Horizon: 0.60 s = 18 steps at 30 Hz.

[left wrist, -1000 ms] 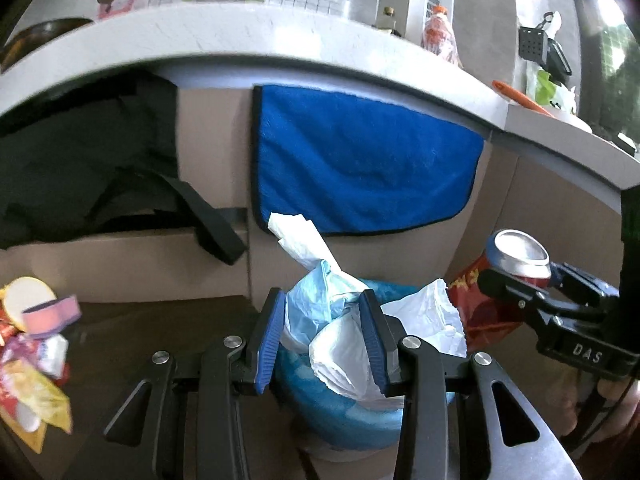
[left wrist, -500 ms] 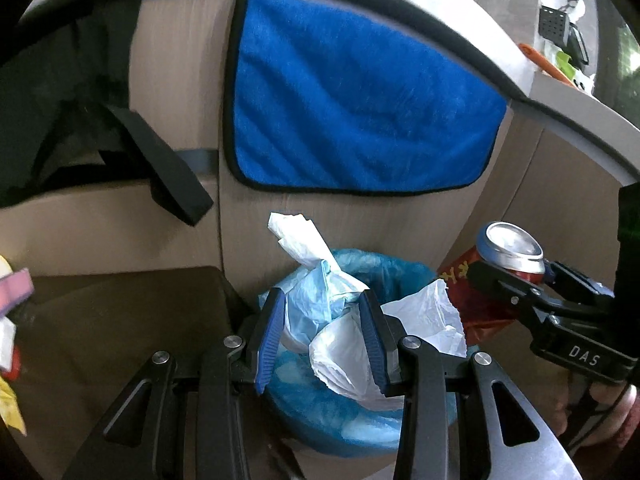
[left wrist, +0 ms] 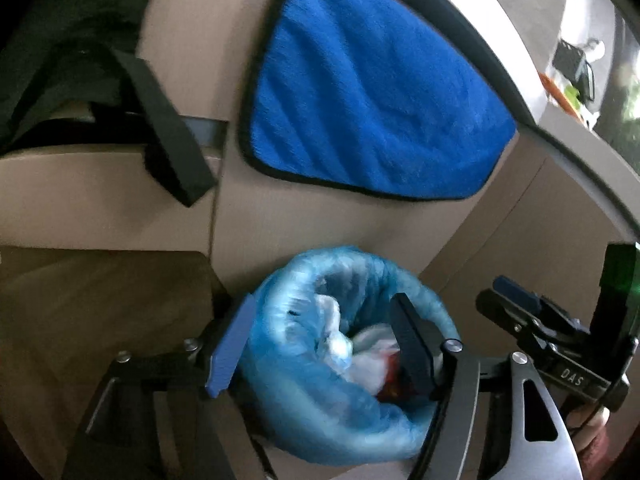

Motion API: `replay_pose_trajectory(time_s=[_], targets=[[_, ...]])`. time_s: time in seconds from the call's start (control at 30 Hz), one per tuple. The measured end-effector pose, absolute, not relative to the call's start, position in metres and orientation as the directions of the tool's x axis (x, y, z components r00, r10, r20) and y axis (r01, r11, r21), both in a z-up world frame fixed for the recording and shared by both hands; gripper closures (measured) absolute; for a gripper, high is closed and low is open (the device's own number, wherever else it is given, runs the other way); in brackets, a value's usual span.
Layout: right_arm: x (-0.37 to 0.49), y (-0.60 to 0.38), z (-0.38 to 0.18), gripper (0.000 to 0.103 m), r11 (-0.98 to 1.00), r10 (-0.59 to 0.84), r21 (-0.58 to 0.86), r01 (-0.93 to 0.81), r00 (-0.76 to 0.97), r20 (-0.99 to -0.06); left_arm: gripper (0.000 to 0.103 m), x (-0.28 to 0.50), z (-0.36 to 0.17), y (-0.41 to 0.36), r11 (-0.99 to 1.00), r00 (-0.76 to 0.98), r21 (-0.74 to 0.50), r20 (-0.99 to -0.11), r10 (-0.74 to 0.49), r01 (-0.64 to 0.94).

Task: Collect trash
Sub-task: 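Carry the bags and can over the blue-lined bin and open both tools, then move both open tools back to the trash pile on the table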

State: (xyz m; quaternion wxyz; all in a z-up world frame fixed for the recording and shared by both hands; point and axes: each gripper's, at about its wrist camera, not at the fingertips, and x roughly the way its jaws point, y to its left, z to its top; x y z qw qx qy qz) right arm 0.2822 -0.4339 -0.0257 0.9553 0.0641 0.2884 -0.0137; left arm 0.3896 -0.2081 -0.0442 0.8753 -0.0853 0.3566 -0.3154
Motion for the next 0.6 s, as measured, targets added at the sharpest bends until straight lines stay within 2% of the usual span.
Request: replay_pose_trajectory(time_s=[0.23,0.6], targets=[[0.261,-0.42,-0.008,0.032,0.994,-0.047,0.059,0.091,0.855,-0.517,0.033,0.367,-0.031,-0.161,0.841,0.624,-0.317,-0.567,-0.538,0.438],[0.236,-0.337,0.026,0.032,1.0,-0.005,0.001,0.006,0.885,-0.466,0.033,0.303,-0.002,-0.02,0.938,0.793,-0.238,-0.504,-0.342,0.253]])
